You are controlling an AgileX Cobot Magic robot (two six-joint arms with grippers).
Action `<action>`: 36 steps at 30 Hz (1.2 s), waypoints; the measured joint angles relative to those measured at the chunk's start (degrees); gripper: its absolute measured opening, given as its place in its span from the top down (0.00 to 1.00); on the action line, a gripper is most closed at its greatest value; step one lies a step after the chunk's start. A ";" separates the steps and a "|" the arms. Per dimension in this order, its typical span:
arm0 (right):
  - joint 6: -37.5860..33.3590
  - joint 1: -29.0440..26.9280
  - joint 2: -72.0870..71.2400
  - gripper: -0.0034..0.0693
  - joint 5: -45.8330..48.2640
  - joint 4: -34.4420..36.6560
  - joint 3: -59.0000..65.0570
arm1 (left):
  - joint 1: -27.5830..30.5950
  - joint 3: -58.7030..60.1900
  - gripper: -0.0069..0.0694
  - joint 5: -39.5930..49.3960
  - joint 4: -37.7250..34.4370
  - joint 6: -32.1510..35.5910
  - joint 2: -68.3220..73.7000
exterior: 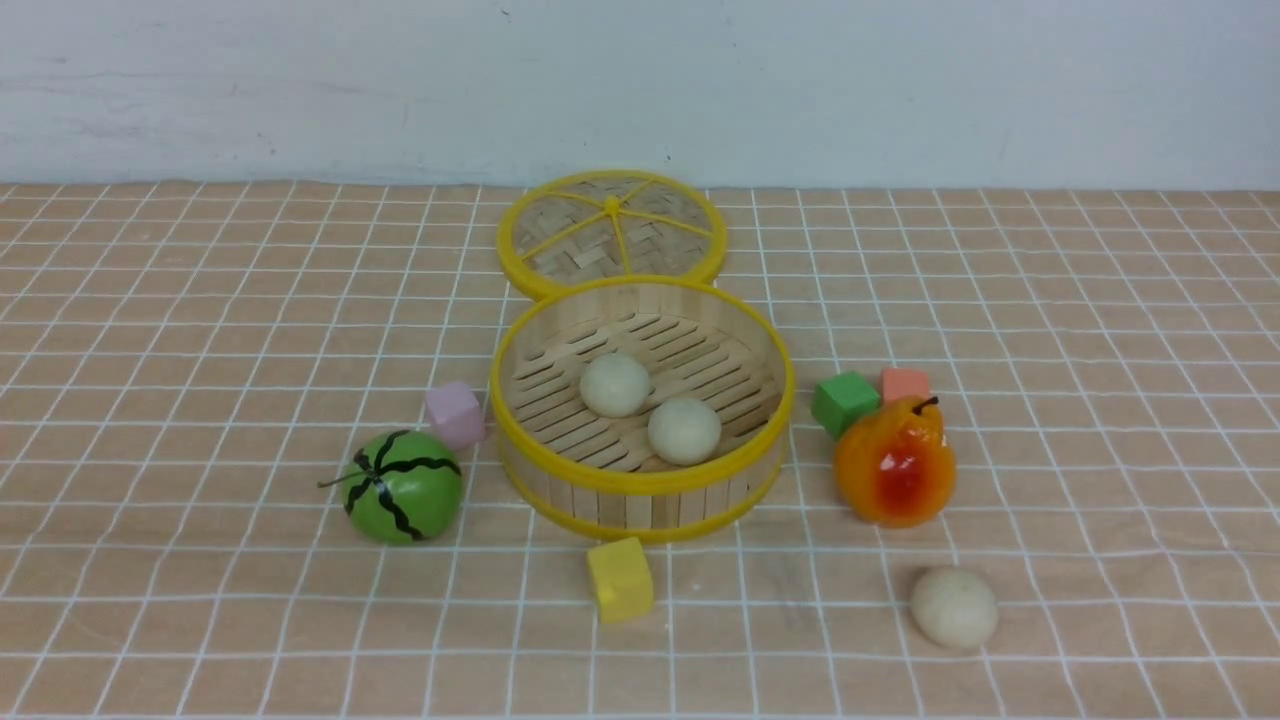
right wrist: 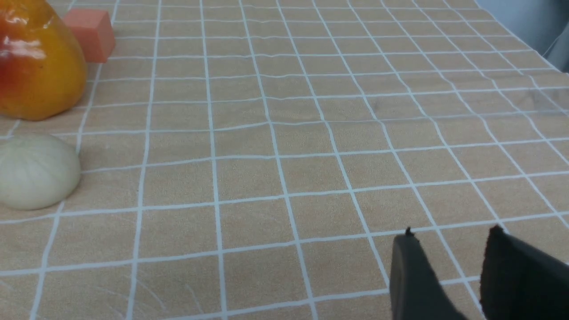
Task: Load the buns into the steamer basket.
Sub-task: Use the right arm to grab a steamed stuffed bun
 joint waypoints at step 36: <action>0.00 0.00 0.00 0.62 0.00 0.00 0.00 | 6.62 41.36 0.93 -44.28 10.51 -5.52 -31.15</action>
